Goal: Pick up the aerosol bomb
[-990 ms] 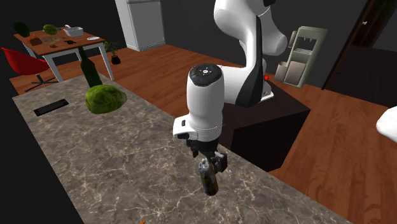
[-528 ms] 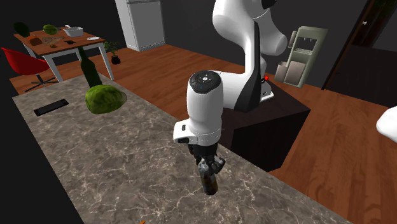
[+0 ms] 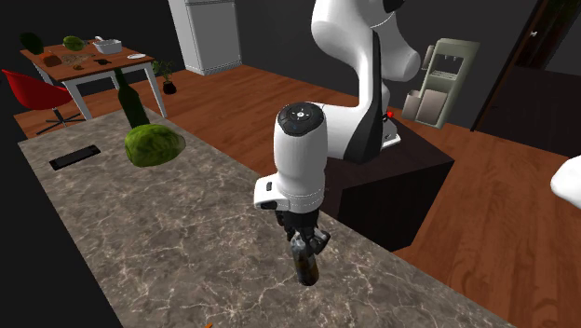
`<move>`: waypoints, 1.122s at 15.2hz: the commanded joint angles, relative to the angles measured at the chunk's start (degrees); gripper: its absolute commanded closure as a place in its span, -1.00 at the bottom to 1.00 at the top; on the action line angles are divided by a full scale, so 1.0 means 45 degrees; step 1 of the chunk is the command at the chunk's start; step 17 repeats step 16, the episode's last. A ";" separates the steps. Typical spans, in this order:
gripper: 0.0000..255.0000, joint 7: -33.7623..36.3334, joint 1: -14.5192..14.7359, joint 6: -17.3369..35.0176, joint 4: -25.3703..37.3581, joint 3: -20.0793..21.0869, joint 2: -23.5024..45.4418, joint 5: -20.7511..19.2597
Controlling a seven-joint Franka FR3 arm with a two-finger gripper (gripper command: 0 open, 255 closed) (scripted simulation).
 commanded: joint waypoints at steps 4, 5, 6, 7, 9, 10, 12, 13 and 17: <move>1.00 -0.0115 -0.0098 -0.0522 0.0062 0.0152 -0.0464 0.0204; 1.00 -0.0141 -0.0119 -0.0640 0.0082 0.0184 -0.0567 0.0249; 1.00 -0.0167 -0.0140 -0.0760 0.0106 0.0216 -0.0667 0.0294; 1.00 -0.0193 -0.0160 -0.0881 0.0133 0.0246 -0.0766 0.0339; 1.00 -0.0243 -0.0198 -0.1125 0.0196 0.0306 -0.0958 0.0428; 1.00 -0.0269 -0.0216 -0.1249 0.0232 0.0334 -0.1052 0.0472; 1.00 -0.0319 -0.0250 -0.1501 0.0313 0.0389 -0.1234 0.0558; 1.00 -0.0344 -0.0265 -0.1629 0.0358 0.0415 -0.1322 0.0600; 1.00 -0.0372 -0.0282 -0.1776 0.0412 0.0444 -0.1422 0.0649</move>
